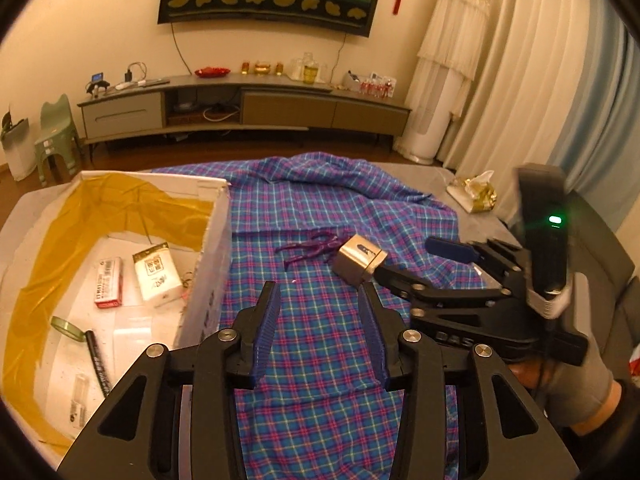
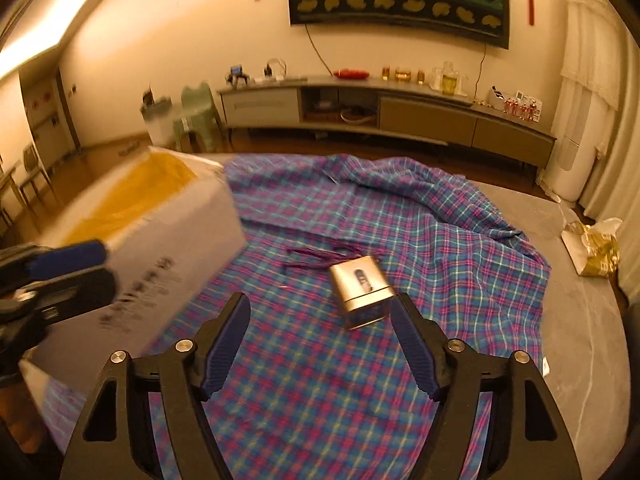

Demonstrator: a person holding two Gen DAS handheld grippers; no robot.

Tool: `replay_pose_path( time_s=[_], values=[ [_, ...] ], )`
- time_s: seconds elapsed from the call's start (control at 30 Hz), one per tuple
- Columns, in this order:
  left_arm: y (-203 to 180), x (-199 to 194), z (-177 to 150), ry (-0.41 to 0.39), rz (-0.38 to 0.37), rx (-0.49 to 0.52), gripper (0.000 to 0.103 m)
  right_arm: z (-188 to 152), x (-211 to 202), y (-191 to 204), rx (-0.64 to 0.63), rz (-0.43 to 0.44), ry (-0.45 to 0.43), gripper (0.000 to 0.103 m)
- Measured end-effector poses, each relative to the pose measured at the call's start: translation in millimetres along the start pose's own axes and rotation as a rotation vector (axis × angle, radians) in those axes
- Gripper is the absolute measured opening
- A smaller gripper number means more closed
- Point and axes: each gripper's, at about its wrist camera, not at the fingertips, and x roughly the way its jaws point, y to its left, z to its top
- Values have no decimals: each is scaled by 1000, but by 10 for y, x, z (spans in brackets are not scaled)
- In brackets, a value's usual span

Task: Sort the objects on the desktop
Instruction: 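Grasp the gold metal cube with the right tool and lift it, then grasp the purple toy figure with the left tool while the right tool holds the cube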

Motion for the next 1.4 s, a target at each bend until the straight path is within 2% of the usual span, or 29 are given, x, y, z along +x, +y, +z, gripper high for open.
replay_pose_path(
  time_s=[0.13,0.27,0.3,0.33,0.4,0.6,0.83,0.97,1.0,1.07,1.13,1.2,1.3,1.33,1.37,1.4],
  values=[
    [-81,254,45,36,12,19,44,15,467,-142,-69,-30,76,76],
    [-174,499,119,68,-8,49,46,-19,788,-347,-57,-16,107,75],
    [-210,599,130,78,5,66,46,-25,848,-383,-55,4,110,72],
    [-227,684,131,88,21,76,46,-28,914,-413,-61,33,126,52],
    [-223,830,126,111,44,80,46,-39,998,-458,-81,51,153,50],
    [-254,1339,129,185,117,106,46,-133,825,-716,-62,54,168,49],
    [-293,1745,166,210,178,185,46,-232,514,-993,13,82,154,49],
    [-224,1974,126,256,192,168,46,-213,373,-1034,40,112,133,49],
    [-206,2008,101,275,184,156,43,-209,339,-1033,41,119,128,49],
    [-203,1999,81,262,148,134,12,-190,280,-1004,35,129,116,49],
    [-241,1969,43,262,146,140,6,-173,216,-981,36,140,103,49],
    [-268,1938,17,262,141,142,6,-163,175,-952,35,147,95,49],
    [-319,1827,44,224,168,158,13,-163,116,-929,38,159,91,49],
    [-329,1812,67,214,189,163,38,-164,98,-929,39,160,89,49],
    [-339,1816,94,215,213,165,52,-161,90,-934,42,161,88,49],
    [-347,1847,127,216,231,167,60,-152,82,-950,51,164,84,49]
  ],
)
